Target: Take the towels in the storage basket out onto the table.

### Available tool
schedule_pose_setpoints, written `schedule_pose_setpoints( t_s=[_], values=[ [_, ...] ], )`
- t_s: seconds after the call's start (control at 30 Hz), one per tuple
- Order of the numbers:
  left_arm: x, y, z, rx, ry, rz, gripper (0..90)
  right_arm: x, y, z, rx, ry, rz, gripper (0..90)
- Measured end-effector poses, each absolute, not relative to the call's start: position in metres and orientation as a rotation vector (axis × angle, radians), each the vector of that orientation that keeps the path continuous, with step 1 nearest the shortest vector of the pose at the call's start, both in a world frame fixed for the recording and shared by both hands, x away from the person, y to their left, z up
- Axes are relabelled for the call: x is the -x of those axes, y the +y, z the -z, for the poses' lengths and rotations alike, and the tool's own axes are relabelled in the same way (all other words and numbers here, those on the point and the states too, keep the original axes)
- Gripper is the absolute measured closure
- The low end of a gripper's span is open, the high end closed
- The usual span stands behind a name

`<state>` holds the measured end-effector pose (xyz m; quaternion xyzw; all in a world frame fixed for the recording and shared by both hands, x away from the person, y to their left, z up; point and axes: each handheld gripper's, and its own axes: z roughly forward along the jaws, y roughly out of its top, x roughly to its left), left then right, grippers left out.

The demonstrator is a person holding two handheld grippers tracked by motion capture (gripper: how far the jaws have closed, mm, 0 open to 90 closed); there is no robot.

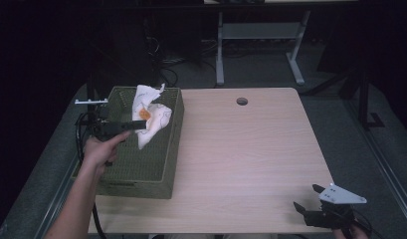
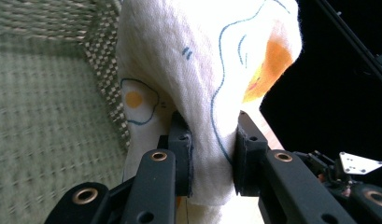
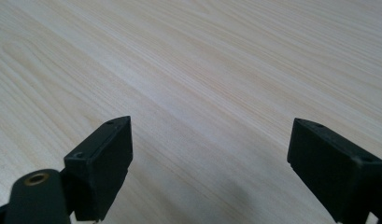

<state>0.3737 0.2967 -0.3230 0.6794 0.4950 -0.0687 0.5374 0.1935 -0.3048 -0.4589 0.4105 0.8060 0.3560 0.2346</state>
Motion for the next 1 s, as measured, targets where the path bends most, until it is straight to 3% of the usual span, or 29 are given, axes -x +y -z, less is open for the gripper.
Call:
schedule_pose_setpoints(
  t_s=[1.0],
  values=[
    [-0.396, 0.19, 0.307, -1.766, 1.055, 0.212, 73.1, -0.194, -0.306, 0.458, -1.126, 2.206, -1.001, 13.9]
  ],
)
